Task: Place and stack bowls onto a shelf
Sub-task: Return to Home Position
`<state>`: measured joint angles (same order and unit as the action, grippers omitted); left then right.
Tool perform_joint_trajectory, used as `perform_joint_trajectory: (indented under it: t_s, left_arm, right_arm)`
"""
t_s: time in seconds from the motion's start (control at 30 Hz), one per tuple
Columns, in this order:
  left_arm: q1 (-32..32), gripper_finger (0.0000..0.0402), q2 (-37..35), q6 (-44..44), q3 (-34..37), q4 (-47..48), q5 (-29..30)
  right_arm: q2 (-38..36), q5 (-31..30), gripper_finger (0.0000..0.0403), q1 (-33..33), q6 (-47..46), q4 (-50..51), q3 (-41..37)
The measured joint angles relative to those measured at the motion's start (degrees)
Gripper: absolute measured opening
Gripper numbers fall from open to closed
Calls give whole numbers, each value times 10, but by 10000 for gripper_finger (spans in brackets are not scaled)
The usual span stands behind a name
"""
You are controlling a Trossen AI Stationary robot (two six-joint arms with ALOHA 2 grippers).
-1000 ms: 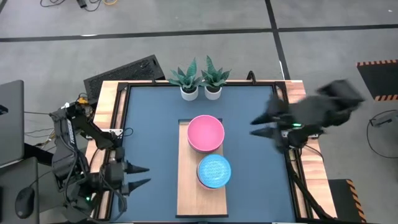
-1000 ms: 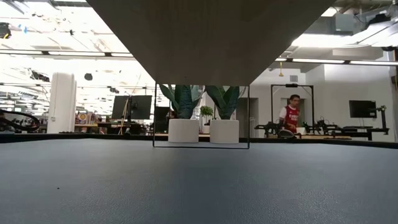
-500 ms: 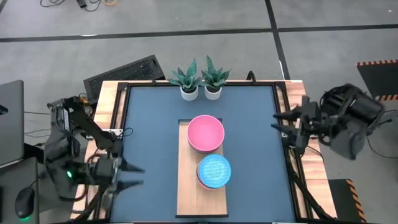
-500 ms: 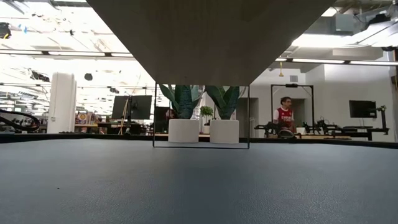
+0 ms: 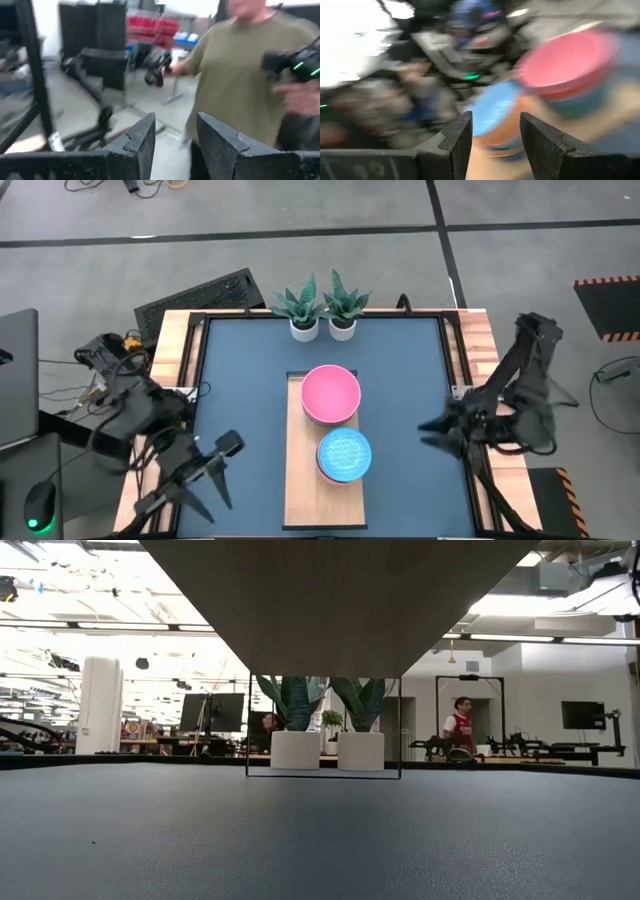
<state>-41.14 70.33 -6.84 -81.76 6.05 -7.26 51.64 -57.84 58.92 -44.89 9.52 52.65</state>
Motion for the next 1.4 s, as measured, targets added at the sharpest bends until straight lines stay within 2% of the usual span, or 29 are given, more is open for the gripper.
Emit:
perform_joint_trajectory:
  t_s: [0.07, 0.13, 0.17, 0.23, 0.3, 0.43, 0.53, 0.63, 0.77, 0.87, 1.0, 1.3, 1.4]
  left_arm:
    - [23, 128, -17, -17, 49, -78, -51]
    - [38, 128, -41, -34, 105, -164, -99]
    - [43, 128, -56, -44, 134, -201, -112]
    - [52, 128, -94, -68, 193, -244, -105]
    - [52, 128, -138, -86, 250, -262, -64]
    - [51, 128, -229, -107, 354, -306, 5]
    - [51, 128, -287, -108, 411, -340, 23]
    - [51, 128, -332, -108, 461, -339, 35]
    - [51, 128, -381, -108, 521, -343, 47]
    - [51, 128, -414, -108, 568, -370, 59]
    - [51, 128, -441, -104, 631, -435, 61]
    - [51, 128, -445, -130, 762, -551, 97]
    - [51, 128, -445, -139, 801, -586, 114]
  right_arm:
    - [1, 133, 189, -37, 109, -208, -58]
    - [9, 324, 189, -96, 210, -404, -96]
    - [12, 419, 190, -130, 242, -466, -104]
    - [3, 547, 189, -197, 241, -486, -112]
    - [-22, 590, 189, -246, 196, -416, -118]
    - [-82, 588, 190, -311, 184, -285, -118]
    - [-140, 583, 189, -335, 216, -211, -118]
    - [-211, 532, 189, -331, 254, -151, -118]
    - [-292, 450, 189, -311, 288, -134, -156]
    - [-343, 409, 189, -298, 289, -134, -207]
    - [-388, 396, 189, -284, 299, -216, -297]
    - [-403, 358, 189, -266, 295, -416, -514]
    - [-406, 346, 189, -261, 303, -400, -520]
